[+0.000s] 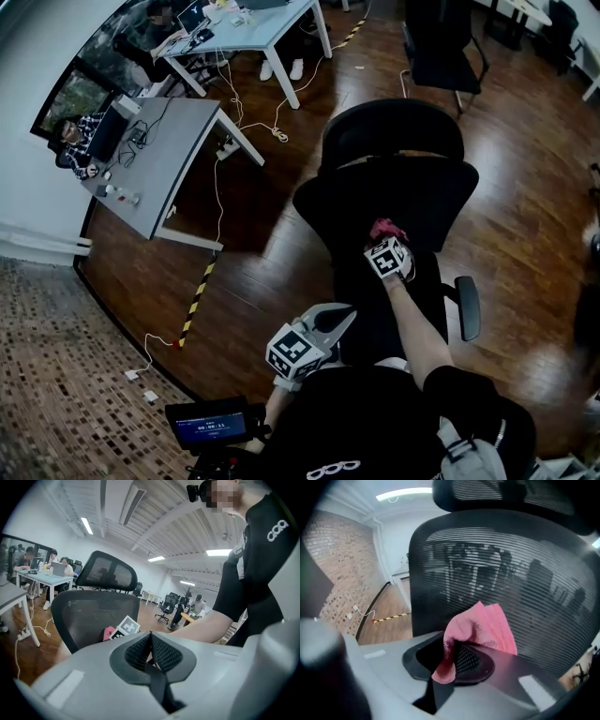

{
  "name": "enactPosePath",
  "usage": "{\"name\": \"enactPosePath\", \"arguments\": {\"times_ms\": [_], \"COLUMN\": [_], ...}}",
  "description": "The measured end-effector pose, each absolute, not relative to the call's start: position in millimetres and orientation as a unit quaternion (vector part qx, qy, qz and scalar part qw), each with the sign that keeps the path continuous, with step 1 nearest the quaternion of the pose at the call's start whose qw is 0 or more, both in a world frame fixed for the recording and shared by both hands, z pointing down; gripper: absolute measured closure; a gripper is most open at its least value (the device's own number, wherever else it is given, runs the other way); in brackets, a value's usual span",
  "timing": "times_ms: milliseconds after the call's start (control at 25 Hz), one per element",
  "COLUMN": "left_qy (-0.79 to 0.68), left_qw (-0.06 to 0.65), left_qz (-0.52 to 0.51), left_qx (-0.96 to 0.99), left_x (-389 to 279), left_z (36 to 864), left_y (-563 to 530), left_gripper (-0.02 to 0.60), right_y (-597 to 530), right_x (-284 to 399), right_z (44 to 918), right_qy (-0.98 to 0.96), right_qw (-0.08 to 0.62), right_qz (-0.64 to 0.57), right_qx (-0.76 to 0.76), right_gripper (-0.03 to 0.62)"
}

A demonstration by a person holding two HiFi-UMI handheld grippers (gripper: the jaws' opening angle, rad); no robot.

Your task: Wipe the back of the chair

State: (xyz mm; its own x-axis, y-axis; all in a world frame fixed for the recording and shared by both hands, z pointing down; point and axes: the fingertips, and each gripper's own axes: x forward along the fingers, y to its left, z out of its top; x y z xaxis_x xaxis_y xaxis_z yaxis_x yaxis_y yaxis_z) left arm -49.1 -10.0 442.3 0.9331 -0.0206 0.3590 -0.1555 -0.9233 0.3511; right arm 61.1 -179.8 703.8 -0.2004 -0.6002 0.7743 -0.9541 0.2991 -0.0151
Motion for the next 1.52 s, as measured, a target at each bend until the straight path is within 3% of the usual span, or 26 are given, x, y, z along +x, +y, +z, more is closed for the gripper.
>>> {"name": "enactPosePath", "arguments": {"times_ms": [280, 520, 720, 1280, 1520], "left_qy": [-0.074, -0.077, -0.050, 0.017, 0.021], "left_qw": [0.183, 0.181, 0.183, 0.188, 0.196], "left_qz": [0.186, 0.199, 0.202, 0.222, 0.221], "left_qx": [0.962, 0.960, 0.961, 0.957, 0.955], "left_x": [-82.0, -86.9, -64.2, 2.0, 7.0], "left_z": [441.9, 447.1, 448.2, 457.3, 457.5], "left_y": [-24.2, -19.5, -3.6, 57.5, 66.8], "left_gripper": [0.606, 0.606, 0.606, 0.605, 0.606], "right_y": [-194.0, -194.2, -176.8, -90.5, -70.9], "right_x": [-77.2, -76.9, -4.0, 305.6, 336.8], "right_z": [719.4, 732.6, 739.0, 750.0, 760.9], "right_qy": [-0.815, -0.818, -0.789, -0.617, -0.564], "right_qw": [0.377, 0.395, 0.398, 0.399, 0.364], "right_qz": [0.214, 0.193, 0.213, 0.290, 0.333], "right_qx": [0.384, 0.371, 0.416, 0.614, 0.663], "right_gripper": [0.548, 0.548, 0.548, 0.548, 0.547]}}
